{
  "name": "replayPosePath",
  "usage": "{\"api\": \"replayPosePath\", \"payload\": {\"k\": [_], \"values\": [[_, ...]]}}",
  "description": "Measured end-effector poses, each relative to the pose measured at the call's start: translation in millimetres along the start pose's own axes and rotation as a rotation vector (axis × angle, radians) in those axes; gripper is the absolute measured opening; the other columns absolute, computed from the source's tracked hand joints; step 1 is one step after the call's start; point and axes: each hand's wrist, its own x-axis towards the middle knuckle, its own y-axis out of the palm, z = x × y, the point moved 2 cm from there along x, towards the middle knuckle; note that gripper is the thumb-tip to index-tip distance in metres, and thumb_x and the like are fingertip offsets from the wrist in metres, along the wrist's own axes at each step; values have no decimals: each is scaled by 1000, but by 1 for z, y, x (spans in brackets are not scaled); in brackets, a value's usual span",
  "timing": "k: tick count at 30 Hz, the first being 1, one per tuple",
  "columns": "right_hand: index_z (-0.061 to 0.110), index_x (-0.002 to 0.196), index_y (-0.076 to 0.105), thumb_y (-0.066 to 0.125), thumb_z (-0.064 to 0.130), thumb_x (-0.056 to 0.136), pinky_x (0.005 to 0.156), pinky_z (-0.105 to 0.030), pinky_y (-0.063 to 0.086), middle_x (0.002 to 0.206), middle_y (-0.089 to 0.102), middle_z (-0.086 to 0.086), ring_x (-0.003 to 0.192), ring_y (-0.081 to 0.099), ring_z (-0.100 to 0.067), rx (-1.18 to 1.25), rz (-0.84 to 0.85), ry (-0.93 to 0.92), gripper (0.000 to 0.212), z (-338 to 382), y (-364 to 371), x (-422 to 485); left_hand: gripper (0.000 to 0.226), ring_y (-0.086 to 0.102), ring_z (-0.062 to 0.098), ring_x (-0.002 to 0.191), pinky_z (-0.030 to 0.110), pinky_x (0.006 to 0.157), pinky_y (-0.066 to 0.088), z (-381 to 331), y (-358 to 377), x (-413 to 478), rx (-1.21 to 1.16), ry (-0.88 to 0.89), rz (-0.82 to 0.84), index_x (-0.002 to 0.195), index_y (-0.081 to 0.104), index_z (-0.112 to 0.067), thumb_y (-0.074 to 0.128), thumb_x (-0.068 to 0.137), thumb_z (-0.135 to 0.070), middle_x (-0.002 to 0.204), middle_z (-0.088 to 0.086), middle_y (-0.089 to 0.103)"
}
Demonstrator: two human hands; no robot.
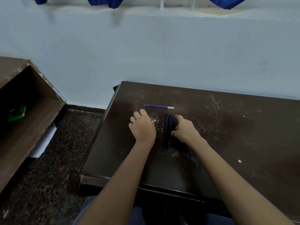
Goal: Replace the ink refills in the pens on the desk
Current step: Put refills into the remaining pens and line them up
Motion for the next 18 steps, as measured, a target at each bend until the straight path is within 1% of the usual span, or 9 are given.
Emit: {"api": "replayPosePath", "payload": {"k": [2, 4, 6, 9, 11, 12, 14, 16, 18], "values": [[5, 137, 36, 60, 3, 85, 80, -33, 48, 113, 57, -15, 103, 57, -27, 12, -15, -2, 58, 0, -3, 0, 52, 52, 33, 116, 41, 90, 46, 10, 4, 2, -39, -78, 107, 126, 41, -7, 65, 87, -31, 127, 16, 51], [4, 135, 38, 60, 4, 86, 82, -34, 49, 106, 58, -12, 99, 58, -26, 27, -33, -13, 54, 1, -4, 1, 47, 51, 37, 119, 42, 92, 44, 16, 8, 2, -83, -95, 215, 125, 39, -4, 62, 90, -26, 129, 18, 52], [5, 135, 39, 60, 9, 87, 81, -33, 50, 100, 61, -8, 94, 60, -23, 79, -38, -11, 53, 2, -4, 2, 36, 51, 38, 118, 41, 91, 44, 17, 7, 2, -90, -45, 275, 123, 40, -2, 55, 94, -19, 127, 20, 53], [12, 139, 38, 58, 27, 92, 86, -34, 53, 106, 64, -8, 88, 67, -19, 247, -58, 12, 53, 2, -2, 3, 31, 54, 36, 112, 37, 82, 42, 13, -5, 5, -121, 49, 365, 124, 45, -3, 49, 95, -14, 124, 20, 52], [12, 133, 46, 52, 34, 94, 81, -33, 57, 108, 63, -8, 78, 67, -15, 406, -91, 10, 45, 7, -2, 3, 30, 56, 33, 105, 34, 75, 39, 9, -17, 6, -109, 130, 425, 125, 48, -9, 48, 95, -15, 119, 20, 54], [12, 128, 51, 50, 36, 95, 78, -32, 58, 105, 63, -7, 74, 66, -14, 468, -103, 9, 41, 10, -2, 2, 30, 56, 33, 104, 33, 75, 39, 7, -22, 7, -72, 173, 456, 125, 49, -11, 48, 95, -16, 119, 20, 54], [10, 114, 58, 49, 38, 95, 69, -27, 57, 90, 64, -5, 66, 62, -12, 558, -86, 23, 35, 16, -2, -1, 32, 55, 32, 106, 35, 78, 41, 4, -32, 5, 0, 244, 511, 127, 50, -14, 48, 95, -16, 121, 19, 54], [6, 101, 59, 52, 34, 95, 57, -22, 50, 75, 62, -4, 59, 57, -11, 579, -34, 7, 30, 21, -1, -5, 35, 56, 30, 105, 34, 81, 42, 4, -43, -3, 13, 285, 535, 129, 49, -14, 46, 95, -15, 121, 17, 54], [6, 94, 60, 55, 27, 93, 53, -22, 45, 67, 61, -2, 55, 52, -10, 512, 11, -48, 21, 26, 0, -9, 31, 57, 26, 97, 34, 79, 43, 5, -53, -15, -40, 299, 513, 127, 51, -11, 42, 97, -18, 118, 15, 57]]}}
